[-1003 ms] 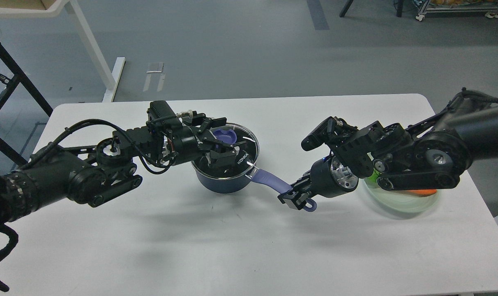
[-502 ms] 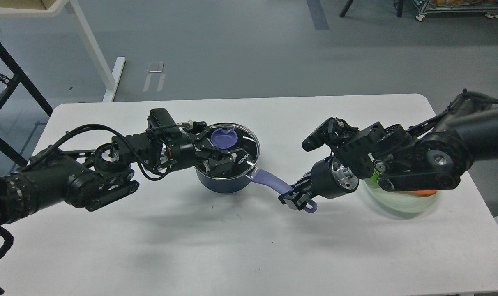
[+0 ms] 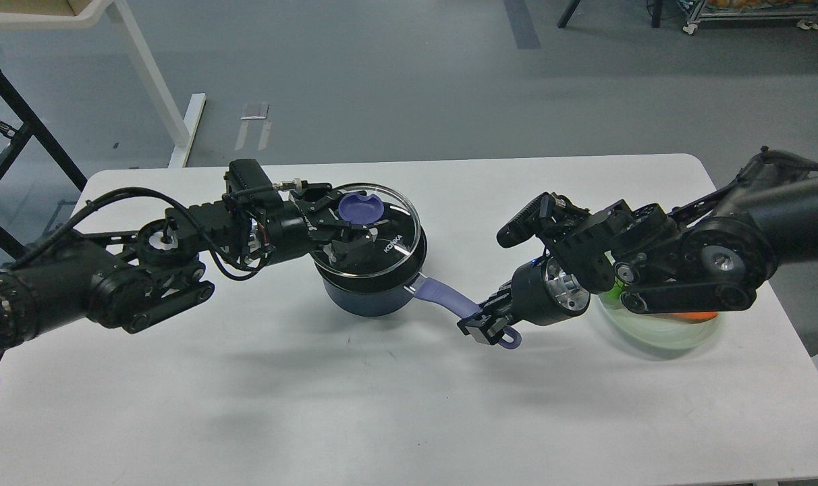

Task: Open pot lid
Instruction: 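Lift the glass lid off the pot and set it down beside the pot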

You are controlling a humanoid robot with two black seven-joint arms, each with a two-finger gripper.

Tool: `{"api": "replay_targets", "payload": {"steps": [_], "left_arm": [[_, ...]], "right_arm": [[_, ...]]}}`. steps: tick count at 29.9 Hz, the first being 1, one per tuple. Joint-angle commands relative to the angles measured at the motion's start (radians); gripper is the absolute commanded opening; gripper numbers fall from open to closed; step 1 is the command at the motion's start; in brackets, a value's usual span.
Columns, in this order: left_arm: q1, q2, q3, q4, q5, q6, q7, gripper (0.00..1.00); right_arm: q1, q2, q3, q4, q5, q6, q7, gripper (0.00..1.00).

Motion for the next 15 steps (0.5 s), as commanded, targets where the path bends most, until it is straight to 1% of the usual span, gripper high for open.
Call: {"api": "replay_targets", "payload": {"steps": [1,6,9,12,15], "left_arm": [[-0.006,0.085,0.001,-0.018,-0.042,0.0,0.001,0.33],[0.024,0.264,0.007,-0.017,-0.103,0.013,0.001,0.33],[0.102,0.338,0.016,0.011,-0.178,0.017,0.001,0.33],[0.155,0.366,0.018,0.046,-0.183,0.019,0.001,0.34],[0.192,0.355,0.018,0.124,-0.19,0.02,0.001,0.34]], "right_arm": [[0.001,-0.005,0.0,0.002,0.001,0.001,0.0,0.23],[0.01,-0.013,-0.001,0.005,0.006,0.0,0.0,0.23],[0.01,-0.033,-0.004,0.008,0.006,0.001,0.0,0.23],[0.009,-0.034,-0.006,0.009,0.006,0.003,0.0,0.23],[0.006,-0.031,-0.006,0.009,0.006,0.003,0.0,0.23]]}}
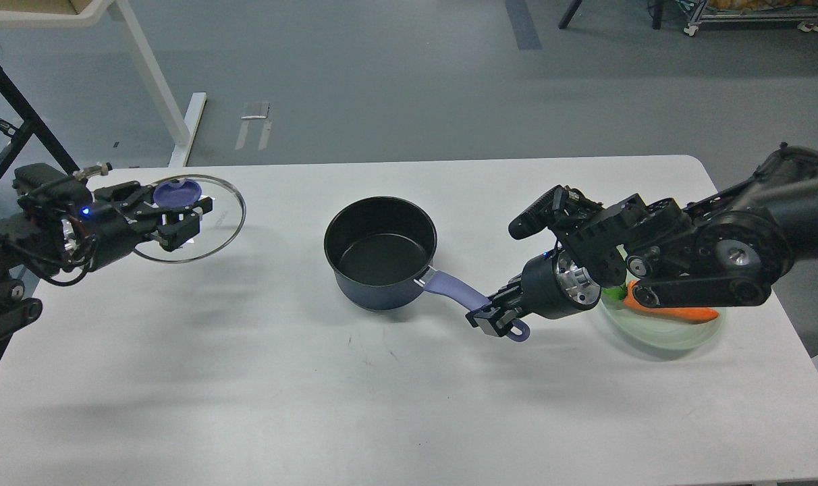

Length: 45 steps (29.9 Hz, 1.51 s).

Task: Open pot lid
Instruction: 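Lift the glass lid off the pot and set it down beside the pot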

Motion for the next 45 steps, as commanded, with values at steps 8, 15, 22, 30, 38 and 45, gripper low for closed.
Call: {"api": "replay_targets", "payload": {"steps": [8,15,22,30,38,45], "left_arm": [[0.095,-0.127,0.0,0.243,-0.013,0.05,0.0,0.34],[0.125,-0.176,0.0,0.33,-0.073,0.052,0.0,0.35],[0.129,-0.231,0.002,0.421,-0.077,0.05,0.0,0.4],[0.171,-0.25,0.0,0.425,-0.079,0.052,0.0,0.4],[0.177,-0.254,0.0,0.425,-0.08,0.052,0.0,0.44],[0.178,-0.256,0.0,0.425,-0.08,0.052,0.0,0.54]], "right_arm": [[-0.006,0.002,0.0,0.002,0.0,0.002,0.0,0.23],[-0.015,0.002,0.0,0.002,0.001,0.002,0.0,0.23],[-0.002,0.008,0.007,0.031,0.004,0.002,0.0,0.23],[0.002,0.007,0.009,0.032,0.003,0.002,0.0,0.23],[-0.003,0.004,0.007,0.029,0.003,0.002,0.002,0.23],[-0.008,-0.001,-0.002,0.026,0.001,0.002,0.002,0.24]]}}
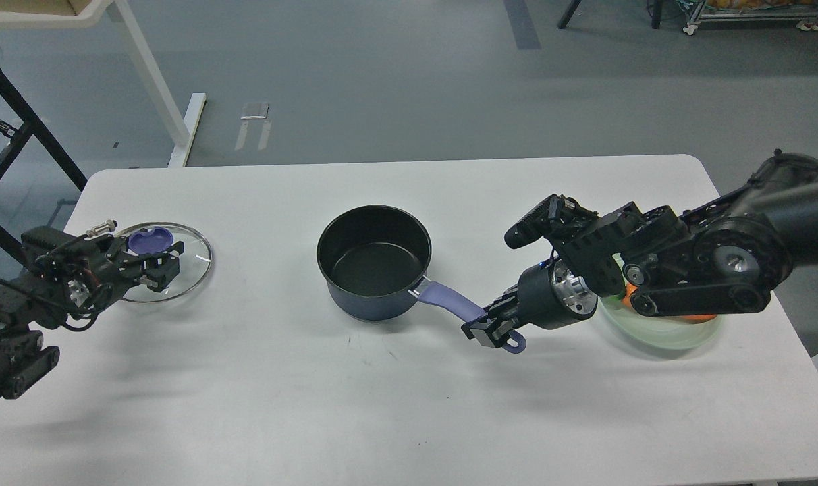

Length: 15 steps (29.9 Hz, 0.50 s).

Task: Open pot lid
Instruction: 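Lift the glass lid off the pot and set it down beside the pot, then release the lid and the pot handle, withdraw both grippers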

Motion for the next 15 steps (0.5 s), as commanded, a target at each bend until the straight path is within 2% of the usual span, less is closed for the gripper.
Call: {"api": "replay_targets", "payload": {"steps": [1,2,5,10,15], "left_arm": [[0.006,-0.002,0.0,0.0,0.0,0.001,0.0,0.63],[0.006,-0.004,0.0,0.0,0.0,0.009,0.0,0.69],[0.008,-0.007,0.0,0.0,0.001,0.03,0.0,0.76],[0.02,-0.005,0.012,0.0,0.003,0.064,0.0,0.77],[0.018,-0.007,0.019,0.0,-0.005,0.082,0.0,0.85]], "right_arm": [[0.0,-0.001,-0.002,0.0,0.0,0.0,0.0,0.24],[0.0,-0.001,-0.003,0.0,0.0,0.0,-0.002,0.24],[-0.002,-0.001,-0.003,0.0,0.0,0.0,0.0,0.24],[-0.006,-0.001,-0.003,0.0,0.0,0.0,0.0,0.24],[-0.008,-0.001,-0.003,0.0,0.0,0.0,0.0,0.24]]}}
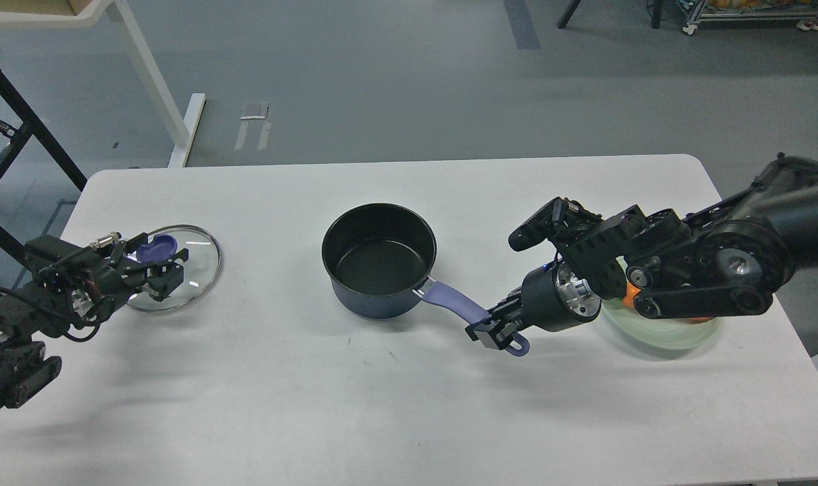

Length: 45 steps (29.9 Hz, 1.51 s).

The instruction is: Open pot lid

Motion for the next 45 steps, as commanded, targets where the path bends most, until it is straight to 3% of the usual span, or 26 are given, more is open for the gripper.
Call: {"api": "replay_targets", "payload": {"steps": [1,4,7,10,14,19,21,28,31,36,40,45], "left_arm": [[-0.012,0.002,-0.011,0.0,-0.029,0.004,0.0,0.9],[-0.038,0.007,-0.008,-0.003,-0.176,0.004,0.0,0.99],[-0.067,0.013,0.001,-0.006,-0.342,-0.001,0.0,0.99],[-0.111,0.016,-0.001,-0.006,-0.433,-0.104,0.0,0.99],[-0.168,0.019,-0.007,-0.003,-0.563,-0.234,0.0,0.99],[-0.201,0.019,-0.004,-0.001,-0.738,-0.325,0.0,0.99],[-0.204,0.019,-0.007,-0.001,-0.779,-0.366,0.0,0.99],[-0.224,0.013,-0.011,0.0,-0.859,-0.471,0.0,0.99],[-0.228,0.011,-0.016,-0.001,-0.875,-0.485,0.0,0.99],[-0.245,0.007,-0.016,0.0,-0.985,-0.538,0.0,0.99],[-0.245,-0.015,-0.024,0.0,-1.08,-0.601,0.0,0.99],[-0.247,-0.069,-0.12,0.0,-1.209,-0.618,0.0,0.99]], "right_arm": [[-0.001,0.0,0.002,-0.001,0.001,0.0,0.0,0.25],[-0.004,0.0,0.002,-0.003,-0.001,-0.003,-0.001,0.35],[-0.01,0.0,0.006,-0.003,-0.001,-0.003,0.0,0.42],[-0.015,-0.003,0.009,-0.003,-0.001,-0.003,-0.001,0.49],[-0.015,-0.032,0.026,-0.001,0.001,-0.003,0.0,0.7],[-0.015,-0.073,0.061,-0.001,0.004,-0.003,0.0,0.84],[-0.016,-0.11,0.094,0.002,0.01,-0.001,0.0,0.95],[-0.037,-0.262,0.234,0.008,0.011,0.006,0.011,0.98],[-0.122,-0.357,0.4,0.008,0.037,0.014,0.035,0.99],[-0.384,-0.449,0.756,-0.015,0.152,0.019,0.035,1.0],[-0.597,-0.455,0.958,-0.033,0.241,0.014,0.037,1.0],[-0.758,-0.413,1.181,-0.135,0.344,0.011,0.04,1.0]]}}
